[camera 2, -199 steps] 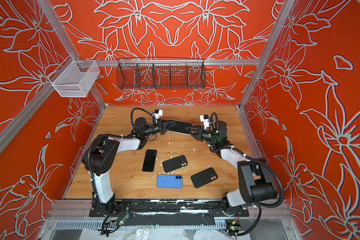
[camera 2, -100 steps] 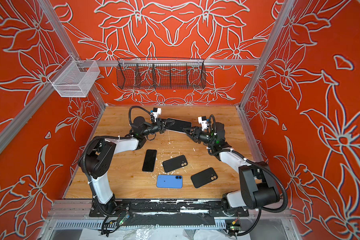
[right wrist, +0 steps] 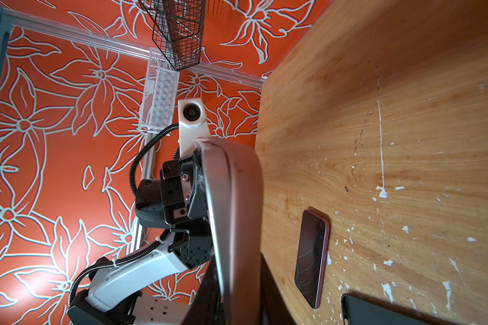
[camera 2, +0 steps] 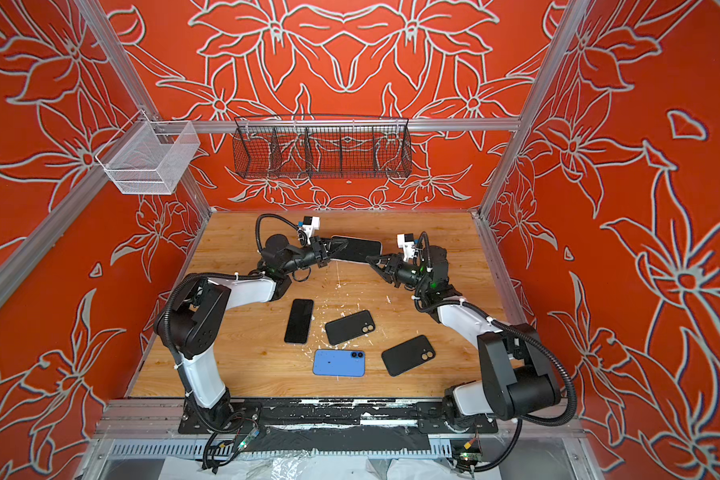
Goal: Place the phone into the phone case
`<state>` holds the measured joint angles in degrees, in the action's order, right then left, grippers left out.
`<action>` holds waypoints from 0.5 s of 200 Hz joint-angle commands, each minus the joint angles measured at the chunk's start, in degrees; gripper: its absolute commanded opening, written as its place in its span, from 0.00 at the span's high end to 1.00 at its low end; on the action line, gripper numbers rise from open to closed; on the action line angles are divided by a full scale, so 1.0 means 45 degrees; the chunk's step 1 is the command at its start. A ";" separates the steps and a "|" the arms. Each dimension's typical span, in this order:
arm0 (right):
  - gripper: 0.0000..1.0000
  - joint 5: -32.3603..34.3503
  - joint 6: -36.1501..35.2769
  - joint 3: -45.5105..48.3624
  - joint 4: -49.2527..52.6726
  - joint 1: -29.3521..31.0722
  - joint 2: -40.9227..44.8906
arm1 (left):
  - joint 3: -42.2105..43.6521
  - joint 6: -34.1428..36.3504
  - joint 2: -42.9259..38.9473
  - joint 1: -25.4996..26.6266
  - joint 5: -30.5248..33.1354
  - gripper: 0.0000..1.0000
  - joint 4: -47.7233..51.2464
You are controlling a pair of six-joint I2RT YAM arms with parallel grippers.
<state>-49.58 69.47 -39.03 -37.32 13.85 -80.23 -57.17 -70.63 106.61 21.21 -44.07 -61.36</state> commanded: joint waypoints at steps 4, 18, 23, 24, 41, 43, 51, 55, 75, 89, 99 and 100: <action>0.91 0.0356 0.0245 0.0151 -0.0733 0.0171 0.0478 | 0.0091 0.0715 -0.0362 -0.0005 0.0380 1.00 -0.0219; 0.90 0.0354 0.0154 0.0108 -0.0638 0.0131 0.0551 | 0.0096 0.0671 -0.0361 -0.0007 0.0322 1.00 -0.0295; 0.88 0.0385 0.0133 0.0117 -0.0615 0.0099 0.0578 | 0.0113 0.0658 -0.0371 -0.0017 0.0322 1.00 -0.0297; 0.87 0.0399 0.0131 0.0117 -0.0604 0.0093 0.0590 | 0.0119 0.0667 -0.0371 -0.0021 0.0322 1.00 -0.0293; 0.81 0.0440 0.0097 0.0088 -0.0508 -0.0121 0.0742 | 0.0210 0.0705 -0.0499 -0.0046 0.0322 1.00 -0.0263; 0.80 0.0434 0.0081 0.0081 -0.0484 -0.0160 0.0764 | 0.0220 0.0718 -0.0520 -0.0060 0.0322 1.00 -0.0249; 0.77 0.0413 0.0051 0.0025 -0.0382 -0.0277 0.0825 | 0.0279 0.0772 -0.0593 -0.0085 0.0322 1.00 -0.0212; 0.75 0.0396 0.0037 -0.0011 -0.0349 -0.0331 0.0868 | 0.0299 0.0774 -0.0604 -0.0095 0.0322 1.00 -0.0188; 0.74 0.0196 -0.0132 -0.0270 -0.0058 -0.0414 0.0941 | 0.0398 0.0806 -0.0663 -0.0124 0.0285 1.00 -0.0136; 0.72 0.0081 -0.0175 -0.0369 0.0011 -0.0421 0.0952 | 0.0419 0.0814 -0.0653 -0.0124 0.0284 1.00 -0.0164; 0.68 0.0030 -0.0204 -0.0390 0.0030 -0.0435 0.0961 | 0.0437 0.0817 -0.0651 -0.0124 0.0283 1.00 -0.0163; 0.67 0.0026 -0.0214 -0.0390 0.0040 -0.0428 0.0957 | 0.0437 0.0815 -0.0647 -0.0124 0.0283 1.00 -0.0168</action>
<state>-49.06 68.99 -38.61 -35.29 12.51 -78.17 -56.05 -69.30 105.01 21.32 -43.42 -61.52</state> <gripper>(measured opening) 0.293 0.105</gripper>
